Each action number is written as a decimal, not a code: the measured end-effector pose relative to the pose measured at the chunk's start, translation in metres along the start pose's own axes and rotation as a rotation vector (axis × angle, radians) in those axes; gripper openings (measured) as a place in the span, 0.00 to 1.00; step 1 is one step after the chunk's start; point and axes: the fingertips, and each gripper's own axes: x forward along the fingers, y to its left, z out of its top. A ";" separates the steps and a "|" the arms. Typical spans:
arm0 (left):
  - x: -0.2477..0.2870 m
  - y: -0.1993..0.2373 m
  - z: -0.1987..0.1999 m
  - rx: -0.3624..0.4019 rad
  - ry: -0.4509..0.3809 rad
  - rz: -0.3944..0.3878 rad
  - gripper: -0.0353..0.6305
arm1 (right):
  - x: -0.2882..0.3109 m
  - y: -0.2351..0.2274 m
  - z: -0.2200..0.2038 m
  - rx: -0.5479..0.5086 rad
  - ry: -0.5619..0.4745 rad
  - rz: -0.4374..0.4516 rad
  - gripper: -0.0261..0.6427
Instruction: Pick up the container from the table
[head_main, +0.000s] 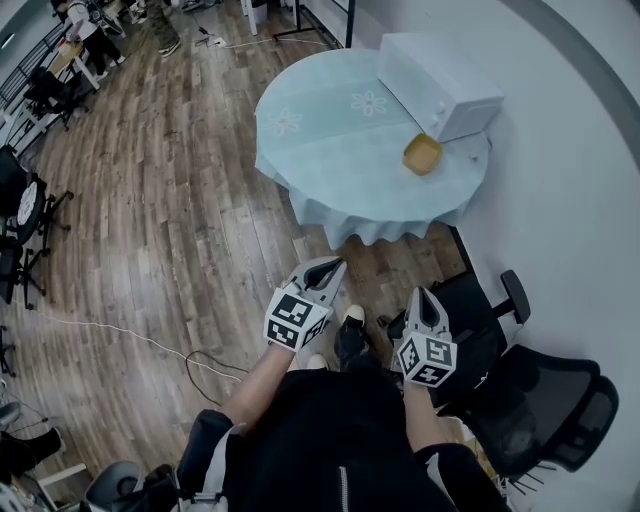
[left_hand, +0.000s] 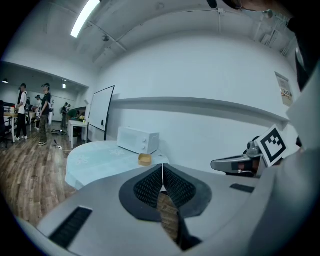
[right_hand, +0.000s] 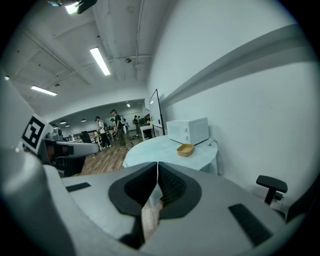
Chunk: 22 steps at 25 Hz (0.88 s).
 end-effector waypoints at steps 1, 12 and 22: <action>0.007 0.003 0.002 0.000 0.001 0.000 0.08 | 0.007 -0.003 0.002 0.002 0.001 0.000 0.08; 0.074 0.029 0.031 -0.007 0.011 0.019 0.08 | 0.073 -0.042 0.040 0.020 0.001 0.009 0.08; 0.126 0.041 0.053 0.003 0.022 0.023 0.08 | 0.116 -0.071 0.064 0.027 -0.002 0.024 0.08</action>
